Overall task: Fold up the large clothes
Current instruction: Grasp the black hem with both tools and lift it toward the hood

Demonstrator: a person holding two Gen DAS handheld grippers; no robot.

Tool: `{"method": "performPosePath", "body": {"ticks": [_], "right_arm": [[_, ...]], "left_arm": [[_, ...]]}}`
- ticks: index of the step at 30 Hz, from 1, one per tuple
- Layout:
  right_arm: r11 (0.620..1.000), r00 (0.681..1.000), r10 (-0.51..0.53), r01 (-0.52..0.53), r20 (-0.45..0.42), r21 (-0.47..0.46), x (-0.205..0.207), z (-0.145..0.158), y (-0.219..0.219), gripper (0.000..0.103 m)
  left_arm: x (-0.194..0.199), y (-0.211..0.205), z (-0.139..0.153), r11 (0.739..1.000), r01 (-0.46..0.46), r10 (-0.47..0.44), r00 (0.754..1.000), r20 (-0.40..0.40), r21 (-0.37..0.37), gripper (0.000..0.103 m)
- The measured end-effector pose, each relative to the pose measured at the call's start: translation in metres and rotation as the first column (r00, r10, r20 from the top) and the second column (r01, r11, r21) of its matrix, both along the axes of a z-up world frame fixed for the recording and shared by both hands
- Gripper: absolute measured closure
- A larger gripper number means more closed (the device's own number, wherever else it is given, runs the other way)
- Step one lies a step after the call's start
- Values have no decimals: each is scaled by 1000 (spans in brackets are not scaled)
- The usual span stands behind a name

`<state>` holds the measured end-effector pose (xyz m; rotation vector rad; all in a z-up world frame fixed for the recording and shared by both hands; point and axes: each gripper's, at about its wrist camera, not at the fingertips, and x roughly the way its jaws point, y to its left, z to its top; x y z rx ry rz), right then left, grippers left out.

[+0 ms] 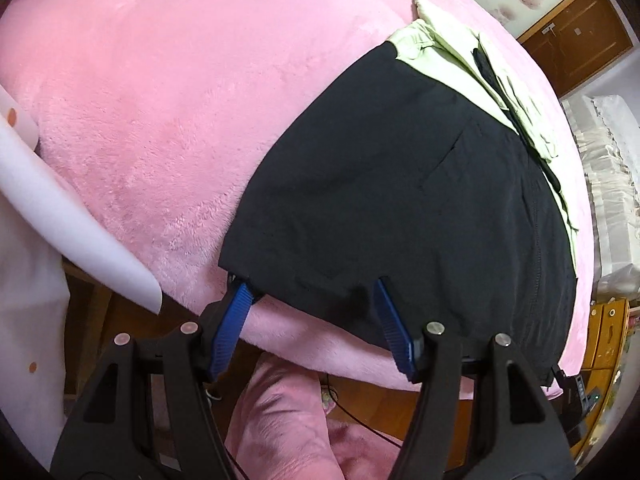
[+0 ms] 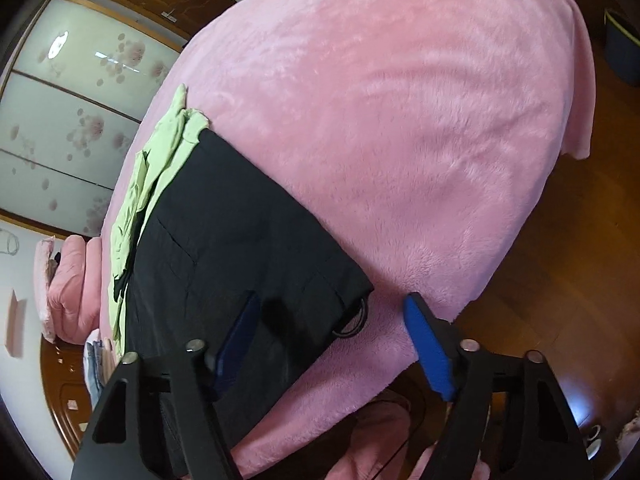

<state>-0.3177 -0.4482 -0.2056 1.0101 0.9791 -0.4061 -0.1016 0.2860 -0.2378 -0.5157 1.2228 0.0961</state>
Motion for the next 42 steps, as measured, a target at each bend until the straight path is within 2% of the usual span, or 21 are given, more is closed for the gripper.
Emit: {"method": "performPosePath", "body": {"ticks": [5, 8, 11, 14, 15, 17, 19, 22, 27, 29, 31, 35, 37, 42], "right_arm": [[1000, 1000, -18, 18, 21, -6, 5, -5, 2, 45], [1000, 999, -21, 20, 41, 16, 9, -7, -1, 57], [999, 1000, -11, 10, 18, 31, 19, -10, -2, 63], [1000, 1000, 7, -6, -8, 28, 38, -3, -3, 75], [1000, 1000, 16, -15, -21, 23, 43, -1, -3, 80], [1000, 999, 26, -26, -33, 16, 51, 7, 0, 85], [999, 999, 23, -22, -24, 27, 59, 18, 2, 86], [998, 1000, 25, -25, 5, 63, 70, 37, 4, 87], [993, 997, 7, -16, 75, 115, 97, 73, 10, 90], [990, 987, -10, -12, 158, 138, 111, 95, 13, 90], [989, 977, 0, -32, 215, 146, 135, 115, 17, 90], [988, 942, 29, -78, 335, 134, 181, 152, 22, 90], [989, 921, 27, -83, 389, 126, 207, 171, 22, 90], [984, 882, -52, -33, 468, 172, 263, 205, 16, 90]], "left_arm": [[1, 1, -7, 1000, 8, -9, 1000, 10, 6, 36], [2, 9, -13, 1000, -26, 26, 1000, 8, -16, 34], [8, 16, -15, 996, -88, 88, 996, -7, -21, 34], [17, 10, -10, 992, -124, 125, 992, -32, 17, 35], [19, 5, -6, 992, -118, 119, 992, -27, 47, 36], [22, -8, 4, 990, -87, 90, 996, -22, 113, 47], [27, -20, 13, 982, -57, 65, 997, -39, 181, 66], [35, -31, 31, 983, -49, 54, 998, -26, 174, 81], [62, -42, 71, 994, -84, 84, 996, 12, 64, 88], [78, -43, 95, 995, -100, 100, 992, 72, -11, 89], [98, -44, 122, 994, -97, 103, 983, 149, -44, 93], [145, -48, 170, 998, -59, 63, 962, 266, -27, 96], [159, -39, 185, 998, -49, 55, 955, 291, -27, 97], [228, -38, 215, 1000, -26, 22, 950, 312, 9, 98]]}}
